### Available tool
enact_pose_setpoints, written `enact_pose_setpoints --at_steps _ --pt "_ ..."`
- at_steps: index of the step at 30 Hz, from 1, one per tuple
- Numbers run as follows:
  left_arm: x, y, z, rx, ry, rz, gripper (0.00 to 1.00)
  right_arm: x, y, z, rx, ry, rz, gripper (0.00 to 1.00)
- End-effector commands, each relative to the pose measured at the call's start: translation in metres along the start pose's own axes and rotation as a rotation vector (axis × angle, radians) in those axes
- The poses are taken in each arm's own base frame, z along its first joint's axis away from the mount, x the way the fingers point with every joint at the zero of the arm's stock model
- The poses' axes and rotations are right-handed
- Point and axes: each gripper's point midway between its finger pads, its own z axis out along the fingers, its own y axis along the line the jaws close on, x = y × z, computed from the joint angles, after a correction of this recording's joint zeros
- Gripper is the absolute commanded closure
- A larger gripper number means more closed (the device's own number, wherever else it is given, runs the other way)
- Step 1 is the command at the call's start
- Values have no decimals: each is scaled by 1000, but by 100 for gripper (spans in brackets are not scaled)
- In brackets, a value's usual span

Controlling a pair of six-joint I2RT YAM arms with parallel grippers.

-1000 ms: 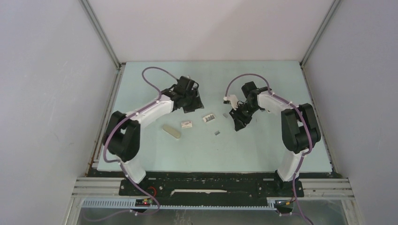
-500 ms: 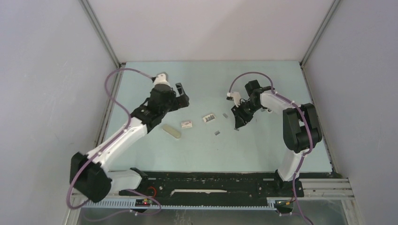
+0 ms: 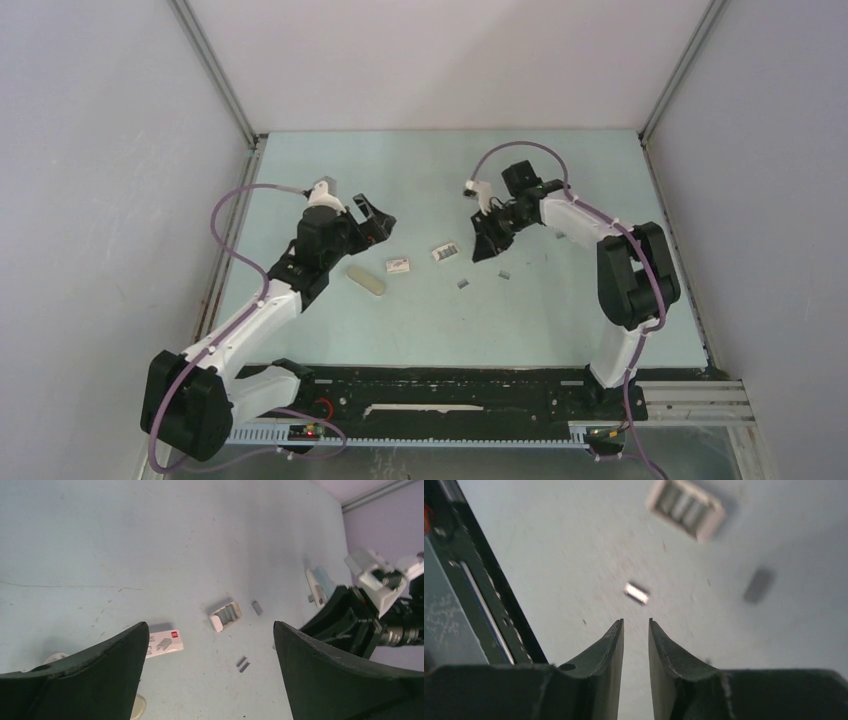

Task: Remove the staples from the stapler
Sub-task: Pick up the staple from the staple box.

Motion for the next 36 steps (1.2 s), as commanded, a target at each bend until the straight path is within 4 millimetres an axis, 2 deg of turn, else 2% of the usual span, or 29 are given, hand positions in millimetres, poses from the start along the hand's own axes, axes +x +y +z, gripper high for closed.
enact_pose_setpoints --at_steps 1,5,9,16,22,36 --pt "-2 -22 -2 121 -10 -37 0 -73 25 12 -23 -124 -1 68" --pt "6 -17 -6 128 -17 -62 0 -95 15 31 31 -100 42 70" --pt "15 -8 -10 122 -17 -80 0 -101 5 49 86 -61 64 74" --pt "27 3 -12 111 -11 -96 0 -89 -13 72 190 21 97 77" --pt "31 3 -8 113 4 -92 0 -78 -31 77 280 57 106 77" --pt "35 4 -6 115 16 -99 0 -68 -39 86 291 92 115 77"
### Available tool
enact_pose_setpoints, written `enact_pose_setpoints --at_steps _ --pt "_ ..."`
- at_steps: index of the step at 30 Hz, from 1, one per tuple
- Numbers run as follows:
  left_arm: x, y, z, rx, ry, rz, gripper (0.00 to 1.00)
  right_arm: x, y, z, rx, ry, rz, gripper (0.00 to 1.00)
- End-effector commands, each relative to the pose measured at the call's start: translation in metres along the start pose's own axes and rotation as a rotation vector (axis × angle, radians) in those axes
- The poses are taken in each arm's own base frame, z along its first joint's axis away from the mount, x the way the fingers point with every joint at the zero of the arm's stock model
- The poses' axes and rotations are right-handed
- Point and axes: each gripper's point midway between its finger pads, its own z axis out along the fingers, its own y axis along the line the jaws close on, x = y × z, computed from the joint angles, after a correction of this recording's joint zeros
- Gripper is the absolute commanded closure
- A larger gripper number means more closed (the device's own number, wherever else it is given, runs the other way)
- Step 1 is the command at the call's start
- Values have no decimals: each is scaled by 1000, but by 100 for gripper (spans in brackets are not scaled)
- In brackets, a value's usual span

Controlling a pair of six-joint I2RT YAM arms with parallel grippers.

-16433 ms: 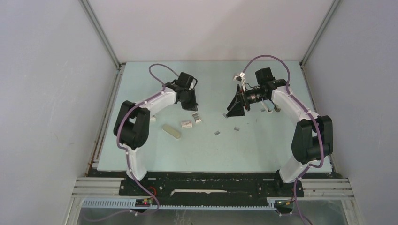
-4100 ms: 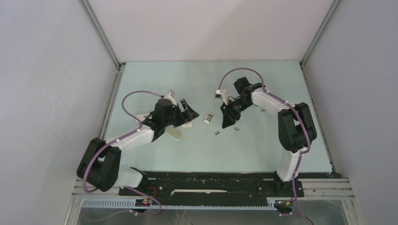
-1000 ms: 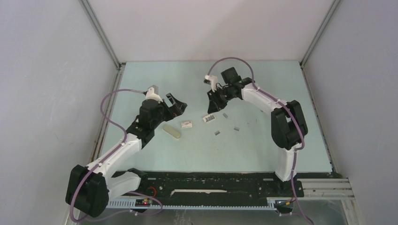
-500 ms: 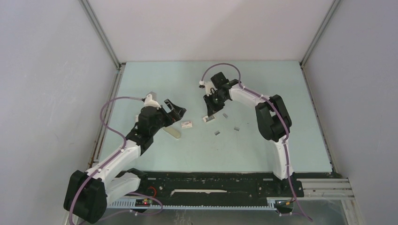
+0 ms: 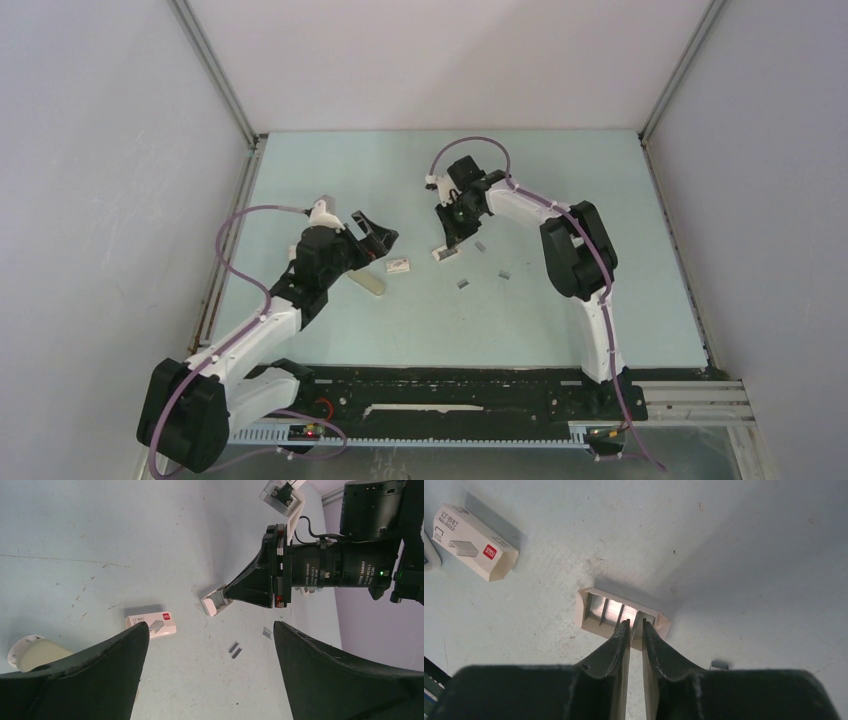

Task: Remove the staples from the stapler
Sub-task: Pick up the staple from the staple box.

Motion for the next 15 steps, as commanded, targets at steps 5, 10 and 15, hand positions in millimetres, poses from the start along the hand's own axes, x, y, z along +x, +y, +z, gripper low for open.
enact_pose_setpoints --at_steps 5,10,15 --pt "2 -1 -1 24 -10 -16 0 -9 2 2 5 -10 -2 78" --pt "2 -1 -1 24 -13 -17 0 -7 2 4 5 1 -2 78" --pt "2 0 -3 21 -17 -20 0 -5 2 7 5 8 -4 82"
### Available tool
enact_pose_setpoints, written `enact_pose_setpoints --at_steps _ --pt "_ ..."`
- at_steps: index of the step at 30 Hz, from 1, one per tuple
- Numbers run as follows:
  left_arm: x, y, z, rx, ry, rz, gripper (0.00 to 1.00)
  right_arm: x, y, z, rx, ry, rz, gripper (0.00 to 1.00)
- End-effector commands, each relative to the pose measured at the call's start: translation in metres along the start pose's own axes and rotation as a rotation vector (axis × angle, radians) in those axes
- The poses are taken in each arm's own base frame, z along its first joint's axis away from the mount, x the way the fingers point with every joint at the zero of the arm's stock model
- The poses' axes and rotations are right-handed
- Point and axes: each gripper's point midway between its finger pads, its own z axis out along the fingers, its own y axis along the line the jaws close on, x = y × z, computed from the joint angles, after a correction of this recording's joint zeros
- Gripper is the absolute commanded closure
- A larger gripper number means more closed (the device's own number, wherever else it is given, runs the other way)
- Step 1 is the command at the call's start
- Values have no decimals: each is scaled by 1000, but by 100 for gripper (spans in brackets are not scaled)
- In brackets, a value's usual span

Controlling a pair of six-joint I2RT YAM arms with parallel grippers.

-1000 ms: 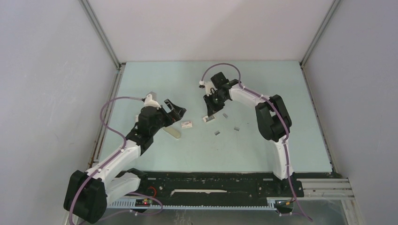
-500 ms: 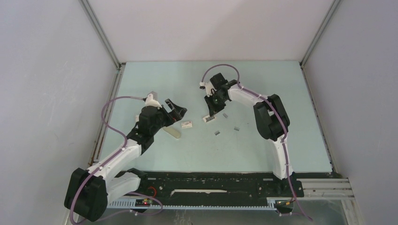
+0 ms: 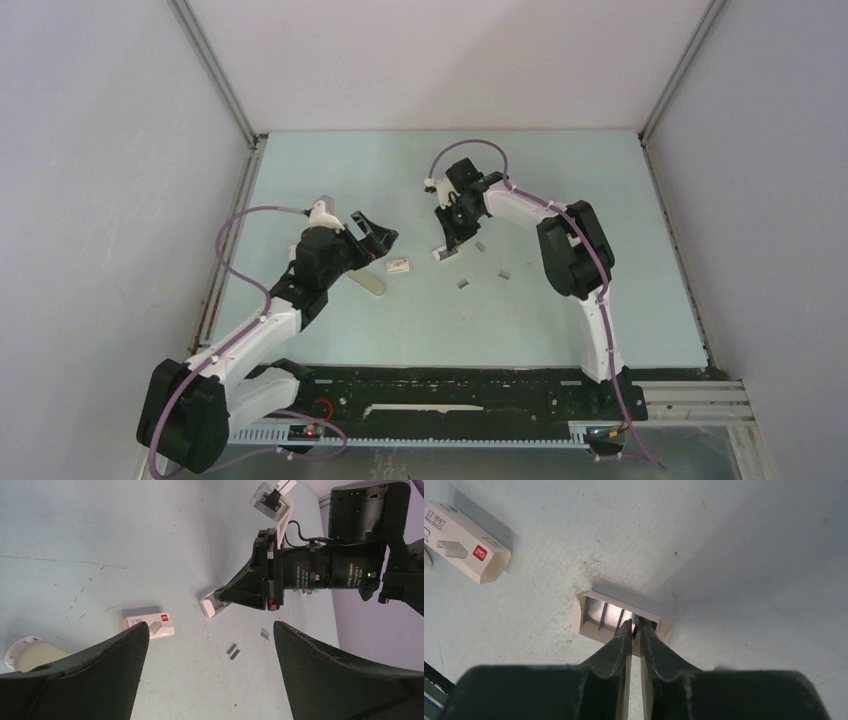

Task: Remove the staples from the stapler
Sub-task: Pick up the staple from the staple box.

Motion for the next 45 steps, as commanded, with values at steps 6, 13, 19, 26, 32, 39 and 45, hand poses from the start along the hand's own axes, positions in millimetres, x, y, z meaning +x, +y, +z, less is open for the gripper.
enact_pose_setpoints --at_steps 6,13,19,26,32,39,45 --pt "3 3 -5 13 -17 -11 0 -11 4 -3 7 -13 -7 89" --pt "3 3 -5 13 -15 -12 0 -19 6 -14 19 -42 -17 96" --pt "3 2 -4 14 -14 -11 0 -23 7 -23 24 -66 -25 100" --pt "4 3 -4 16 -12 -11 0 -26 10 -27 30 -81 -37 100" --pt "4 2 -3 16 -10 -11 0 -28 12 -28 44 -89 -52 100" --pt "5 3 -3 15 -9 -11 0 -25 5 -22 73 -76 -58 100" --pt "5 4 -3 14 -11 -12 0 -22 1 -18 95 -66 -66 100"
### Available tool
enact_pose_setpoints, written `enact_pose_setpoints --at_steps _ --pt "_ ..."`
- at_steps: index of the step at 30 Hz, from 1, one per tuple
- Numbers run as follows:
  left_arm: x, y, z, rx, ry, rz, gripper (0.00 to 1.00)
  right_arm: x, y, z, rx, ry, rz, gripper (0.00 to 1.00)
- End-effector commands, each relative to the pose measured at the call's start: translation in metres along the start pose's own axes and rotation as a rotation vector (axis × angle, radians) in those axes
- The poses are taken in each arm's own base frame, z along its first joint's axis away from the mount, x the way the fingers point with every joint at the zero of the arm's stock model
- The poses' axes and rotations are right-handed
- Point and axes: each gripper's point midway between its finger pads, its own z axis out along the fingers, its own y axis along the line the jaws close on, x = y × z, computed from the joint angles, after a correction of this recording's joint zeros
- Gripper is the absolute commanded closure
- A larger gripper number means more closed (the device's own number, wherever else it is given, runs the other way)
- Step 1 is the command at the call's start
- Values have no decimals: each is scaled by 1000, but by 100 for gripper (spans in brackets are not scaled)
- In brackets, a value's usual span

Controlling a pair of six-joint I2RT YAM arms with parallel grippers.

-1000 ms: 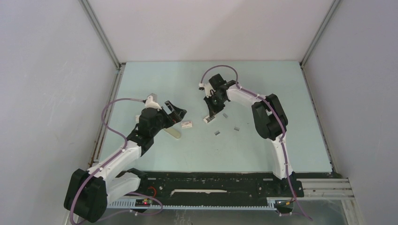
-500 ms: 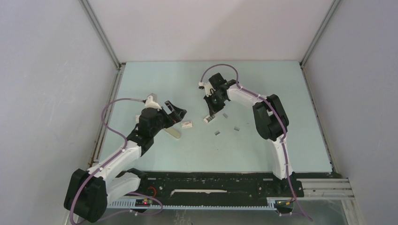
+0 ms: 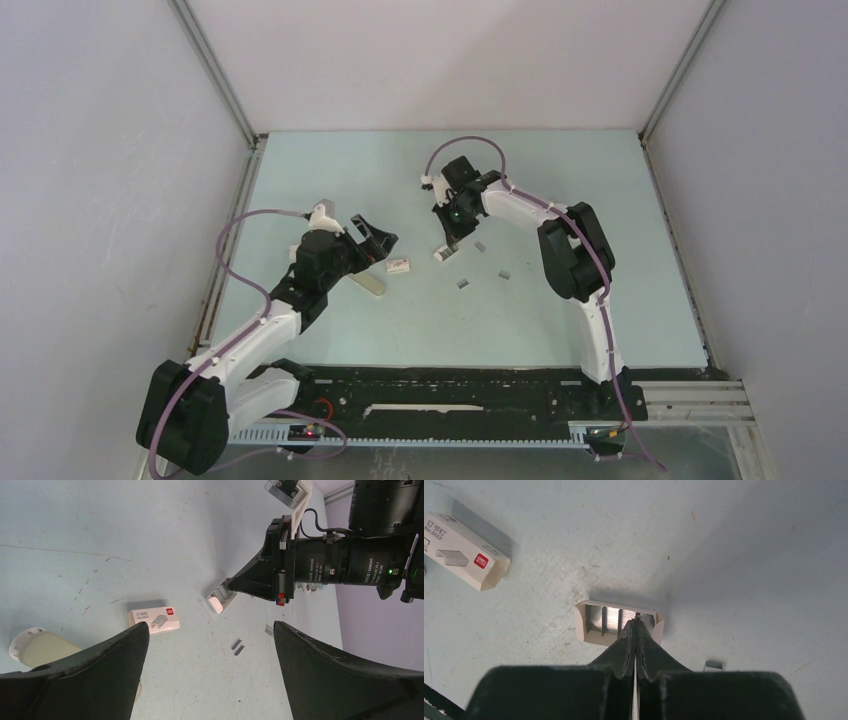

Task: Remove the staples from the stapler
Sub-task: Pick up the staple from the staple box.

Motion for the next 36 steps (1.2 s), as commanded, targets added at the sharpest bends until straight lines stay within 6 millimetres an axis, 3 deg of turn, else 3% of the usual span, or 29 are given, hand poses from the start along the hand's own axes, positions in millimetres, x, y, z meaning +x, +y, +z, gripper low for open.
enact_pose_setpoints --at_steps 1,14,21,29,32,36 --pt "-3 -4 -1 23 -21 -11 0 -14 -1 -11 34 -49 -32 100" --pt "-3 -4 1 25 -16 -8 0 -13 1 -10 37 -48 -39 99" --pt "-4 -7 1 34 -17 -5 0 -32 33 -40 -110 -144 -26 100" --pt "-7 -17 1 78 -26 -1 0 -42 36 -64 -210 -201 41 100" --pt "-10 -26 -1 121 -33 -4 0 -44 40 -74 -280 -222 87 100" --pt "-13 -52 -3 250 -29 -31 0 -51 46 -95 -387 -271 165 100"
